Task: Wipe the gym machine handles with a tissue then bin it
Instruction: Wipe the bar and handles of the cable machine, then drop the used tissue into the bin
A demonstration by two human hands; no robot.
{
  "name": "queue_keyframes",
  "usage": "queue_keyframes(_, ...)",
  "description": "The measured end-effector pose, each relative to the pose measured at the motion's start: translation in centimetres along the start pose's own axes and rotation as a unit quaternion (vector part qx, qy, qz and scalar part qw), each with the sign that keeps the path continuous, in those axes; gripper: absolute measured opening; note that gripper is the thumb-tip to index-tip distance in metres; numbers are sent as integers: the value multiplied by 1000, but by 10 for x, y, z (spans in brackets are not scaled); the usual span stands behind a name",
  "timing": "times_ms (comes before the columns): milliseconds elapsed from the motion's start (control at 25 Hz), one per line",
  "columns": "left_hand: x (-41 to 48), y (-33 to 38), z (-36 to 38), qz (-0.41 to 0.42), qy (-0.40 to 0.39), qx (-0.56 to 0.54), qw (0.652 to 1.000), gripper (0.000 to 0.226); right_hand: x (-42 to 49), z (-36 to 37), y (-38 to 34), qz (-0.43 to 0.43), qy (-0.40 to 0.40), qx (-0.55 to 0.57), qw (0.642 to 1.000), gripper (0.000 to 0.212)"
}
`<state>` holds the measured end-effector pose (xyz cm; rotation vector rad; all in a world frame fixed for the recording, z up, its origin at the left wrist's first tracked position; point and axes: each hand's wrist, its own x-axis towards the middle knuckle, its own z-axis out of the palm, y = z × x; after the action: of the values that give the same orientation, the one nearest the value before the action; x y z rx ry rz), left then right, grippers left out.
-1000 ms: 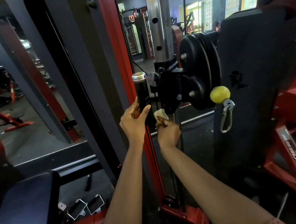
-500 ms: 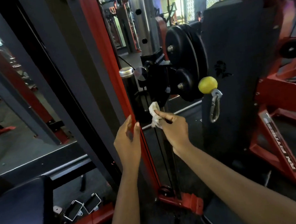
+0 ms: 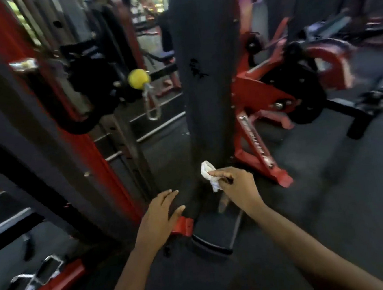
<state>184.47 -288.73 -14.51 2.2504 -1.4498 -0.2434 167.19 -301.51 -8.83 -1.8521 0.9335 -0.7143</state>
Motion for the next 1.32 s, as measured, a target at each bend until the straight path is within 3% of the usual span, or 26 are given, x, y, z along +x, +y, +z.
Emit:
queue_keyframes(200,-17,141,78,197,-111,4,974,56,-119,-119,71,85,182,-54,978,30)
queue_keyframes(320,-40,238,129,332,-189,-14,924,75,-204,-187,95,138,339,-93,926,24)
queue_keyframes(400,-62,303,155,414,-234,-27,879,62,-263,-224,107,173,438,-117,875,25)
queue_keyframes(560,-119,425,194,571,-277,-53,771,47,-378,-272,113,234,590,-125,763,27)
queue_keyframes(760,-225,568,239,743,-323,-67,582,46,-509,-310,105,318,733,-142,585,26)
queue_keyframes(1040,-394,692,276,862,-365,-120,330,49,-650,-332,86,426,818,-174,346,29)
queue_keyframes(1120,-451,710,285,886,-351,-121,277,52,-694,-329,82,451,828,-179,281,27)
queue_keyframes(1320,-598,734,304,913,-356,-96,174,53,-812,-318,78,520,818,-171,178,27)
